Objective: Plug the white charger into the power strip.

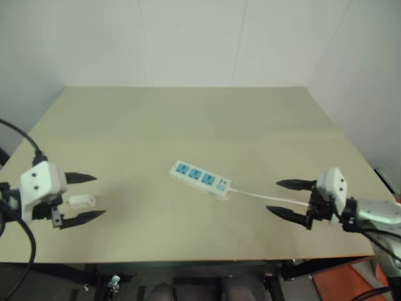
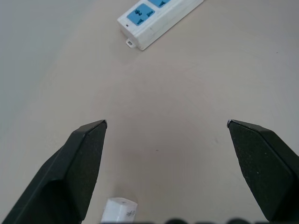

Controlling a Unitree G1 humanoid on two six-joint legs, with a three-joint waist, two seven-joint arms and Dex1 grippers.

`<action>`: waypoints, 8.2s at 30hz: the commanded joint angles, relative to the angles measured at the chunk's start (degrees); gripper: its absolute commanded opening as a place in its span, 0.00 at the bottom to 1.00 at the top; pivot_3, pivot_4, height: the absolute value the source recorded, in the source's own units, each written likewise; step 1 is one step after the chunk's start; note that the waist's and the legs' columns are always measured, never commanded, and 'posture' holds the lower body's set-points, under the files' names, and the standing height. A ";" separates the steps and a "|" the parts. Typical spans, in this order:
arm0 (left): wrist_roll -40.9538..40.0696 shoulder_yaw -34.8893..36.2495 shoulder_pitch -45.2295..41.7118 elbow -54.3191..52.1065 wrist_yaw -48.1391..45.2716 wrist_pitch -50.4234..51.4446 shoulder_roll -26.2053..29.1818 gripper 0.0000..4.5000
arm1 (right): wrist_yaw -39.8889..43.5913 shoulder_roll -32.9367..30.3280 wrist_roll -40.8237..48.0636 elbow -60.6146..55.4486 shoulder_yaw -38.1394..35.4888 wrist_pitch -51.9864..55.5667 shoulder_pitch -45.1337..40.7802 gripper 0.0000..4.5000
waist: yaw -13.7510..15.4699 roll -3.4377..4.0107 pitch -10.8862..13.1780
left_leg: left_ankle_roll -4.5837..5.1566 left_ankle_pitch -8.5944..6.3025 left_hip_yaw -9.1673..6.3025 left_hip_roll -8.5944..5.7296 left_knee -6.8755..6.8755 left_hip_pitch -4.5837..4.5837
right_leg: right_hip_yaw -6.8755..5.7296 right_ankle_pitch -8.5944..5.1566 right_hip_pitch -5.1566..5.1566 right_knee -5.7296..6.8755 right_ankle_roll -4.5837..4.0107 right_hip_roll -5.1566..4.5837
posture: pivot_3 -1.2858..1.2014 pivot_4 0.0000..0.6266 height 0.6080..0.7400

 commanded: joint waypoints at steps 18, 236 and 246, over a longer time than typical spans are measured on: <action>-2.96 -9.08 -11.04 3.77 -1.60 -3.65 -2.19 1.00 | -4.40 20.72 -13.55 28.28 15.01 -17.81 -19.82 0.99 | -0.33 0.03 0.01 | 0.00 0.00 -0.06 0.02 0.00 0.00 | -0.04 0.30 -0.06 0.06 -0.45 0.05 | 0.52 0.24 1.00; 3.58 -39.16 -28.20 31.44 -8.28 -15.21 -33.24 0.23 | 13.88 18.61 -18.00 36.64 28.01 -21.03 -20.28 0.76 | -1.56 -0.46 -0.49 | 0.00 0.00 -0.18 0.11 -0.39 1.49 | 0.06 -0.05 1.23 0.02 -0.18 0.28 | 0.52 0.24 1.00; 5.24 -40.32 -23.89 32.24 -10.27 -15.88 -25.88 0.23 | 13.70 18.32 -17.82 37.33 28.07 -21.09 -21.10 0.76 | -3.01 -0.27 -0.59 | -0.01 -0.02 -0.14 0.26 -0.56 1.80 | 0.12 -0.14 1.52 -0.01 -0.28 0.45 | 0.52 0.24 1.00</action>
